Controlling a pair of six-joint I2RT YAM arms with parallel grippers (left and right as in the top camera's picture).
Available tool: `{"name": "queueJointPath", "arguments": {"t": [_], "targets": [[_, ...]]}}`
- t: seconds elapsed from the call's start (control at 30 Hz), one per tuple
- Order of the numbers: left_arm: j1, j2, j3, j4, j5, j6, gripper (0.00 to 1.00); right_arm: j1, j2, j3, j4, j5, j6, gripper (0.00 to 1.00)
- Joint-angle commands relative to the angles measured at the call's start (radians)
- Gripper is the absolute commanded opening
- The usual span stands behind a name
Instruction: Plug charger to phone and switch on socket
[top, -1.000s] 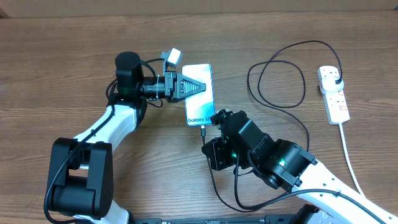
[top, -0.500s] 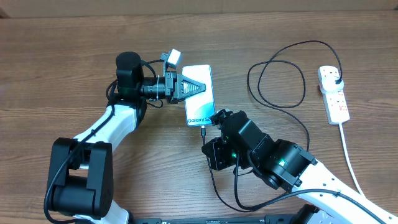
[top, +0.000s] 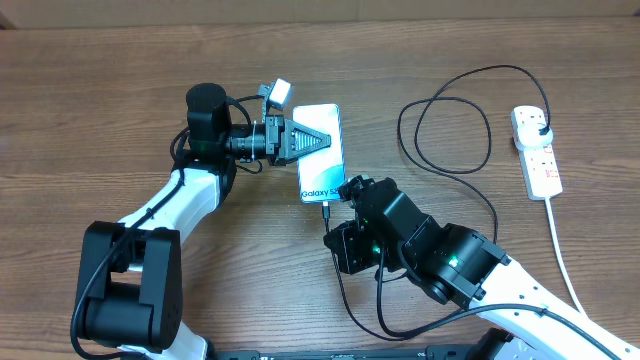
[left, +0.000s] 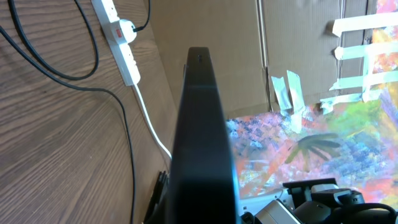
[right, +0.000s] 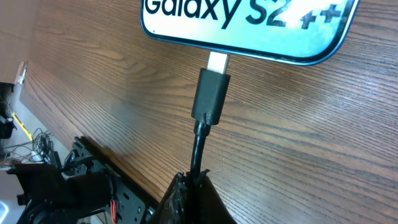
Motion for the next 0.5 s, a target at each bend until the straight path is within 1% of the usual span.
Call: {"name": "queueJointPath", "arguments": {"t": [0.0, 0.27, 0.47], "targets": [[0.004, -0.005, 0.030, 0.004, 0.003, 0.026, 0.04, 0.003, -0.003, 0.001, 0.008, 0.001, -0.008, 0.04], [0.003, -0.005, 0.030, 0.002, 0.006, 0.024, 0.04, 0.003, -0.003, 0.001, 0.023, 0.000, -0.007, 0.04], [0.003, -0.005, 0.030, 0.000, 0.005, -0.028, 0.04, 0.003, -0.003, 0.001, 0.022, 0.000, -0.007, 0.04]]}}
